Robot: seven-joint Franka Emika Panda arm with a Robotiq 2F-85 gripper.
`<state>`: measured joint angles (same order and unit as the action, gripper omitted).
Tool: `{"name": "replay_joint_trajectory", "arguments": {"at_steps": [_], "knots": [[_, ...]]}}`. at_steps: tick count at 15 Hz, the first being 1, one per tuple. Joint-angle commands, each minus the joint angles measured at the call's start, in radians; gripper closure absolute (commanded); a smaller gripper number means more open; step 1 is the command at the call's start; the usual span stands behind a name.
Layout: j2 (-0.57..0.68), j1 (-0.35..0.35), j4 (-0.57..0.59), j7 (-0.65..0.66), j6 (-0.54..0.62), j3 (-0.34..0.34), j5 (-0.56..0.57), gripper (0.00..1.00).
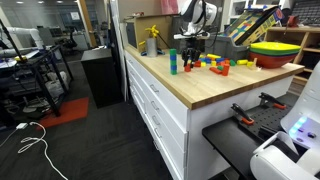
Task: Move the red and yellow blocks to the left
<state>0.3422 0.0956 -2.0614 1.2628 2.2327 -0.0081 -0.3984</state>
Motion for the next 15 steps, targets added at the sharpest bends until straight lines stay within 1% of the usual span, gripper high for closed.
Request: {"name": "replay_joint_trajectory", "arguments": {"at_steps": [1, 2, 3, 5, 6, 8, 11, 13, 15], "knots": [[-0.086, 0.003, -0.085, 0.018, 0.04, 0.003, 0.013, 0.11], [-0.098, 0.004, -0.088, 0.022, 0.039, 0.0, 0.027, 0.03], [-0.109, 0.005, -0.09, 0.022, 0.036, -0.003, 0.046, 0.0], [-0.13, 0.001, -0.084, 0.008, 0.015, -0.009, 0.096, 0.0], [-0.139, -0.007, -0.072, -0.022, -0.034, -0.01, 0.131, 0.0], [-0.151, -0.021, -0.06, -0.092, -0.109, -0.01, 0.194, 0.0], [-0.164, -0.042, -0.048, -0.242, -0.218, -0.01, 0.262, 0.0], [-0.167, -0.051, -0.049, -0.352, -0.248, -0.006, 0.283, 0.0], [-0.167, -0.05, -0.058, -0.455, -0.239, -0.002, 0.303, 0.0]]}}
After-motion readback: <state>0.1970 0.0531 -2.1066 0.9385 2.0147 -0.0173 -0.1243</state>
